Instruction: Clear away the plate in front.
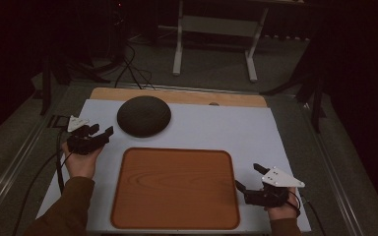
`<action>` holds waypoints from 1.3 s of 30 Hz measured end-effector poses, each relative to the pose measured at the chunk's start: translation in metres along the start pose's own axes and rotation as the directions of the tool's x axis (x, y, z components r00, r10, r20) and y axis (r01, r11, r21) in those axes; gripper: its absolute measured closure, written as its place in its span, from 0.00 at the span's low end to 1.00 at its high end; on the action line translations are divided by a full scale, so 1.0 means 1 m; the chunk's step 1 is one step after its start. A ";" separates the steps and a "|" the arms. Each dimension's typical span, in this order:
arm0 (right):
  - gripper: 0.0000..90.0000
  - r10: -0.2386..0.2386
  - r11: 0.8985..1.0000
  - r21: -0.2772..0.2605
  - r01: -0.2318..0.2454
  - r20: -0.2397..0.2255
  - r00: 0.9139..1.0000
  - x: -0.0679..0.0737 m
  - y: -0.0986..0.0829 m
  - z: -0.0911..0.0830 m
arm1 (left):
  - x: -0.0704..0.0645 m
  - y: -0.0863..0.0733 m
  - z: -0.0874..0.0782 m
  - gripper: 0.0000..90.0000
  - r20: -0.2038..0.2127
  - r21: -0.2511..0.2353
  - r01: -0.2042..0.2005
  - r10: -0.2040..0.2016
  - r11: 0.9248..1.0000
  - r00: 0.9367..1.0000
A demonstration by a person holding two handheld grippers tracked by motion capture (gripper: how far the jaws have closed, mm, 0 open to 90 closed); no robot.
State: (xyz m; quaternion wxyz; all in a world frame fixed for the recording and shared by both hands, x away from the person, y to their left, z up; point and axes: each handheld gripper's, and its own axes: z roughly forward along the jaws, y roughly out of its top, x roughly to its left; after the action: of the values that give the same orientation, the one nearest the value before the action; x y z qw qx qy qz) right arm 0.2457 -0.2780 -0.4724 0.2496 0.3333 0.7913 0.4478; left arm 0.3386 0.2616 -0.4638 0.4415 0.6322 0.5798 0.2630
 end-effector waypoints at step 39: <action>0.16 0.014 1.000 -0.007 -0.014 -0.012 1.000 -0.005 -0.002 -0.003 | 0.007 -0.008 0.128 0.50 -0.067 0.246 0.137 -0.124 0.960 0.990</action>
State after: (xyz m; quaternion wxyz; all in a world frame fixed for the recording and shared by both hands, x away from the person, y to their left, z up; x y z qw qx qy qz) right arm 0.2467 -0.2844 -0.4722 0.2427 0.3351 0.7890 0.4542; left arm 0.4442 0.2356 -0.5330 0.3598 0.6362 0.6599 0.1742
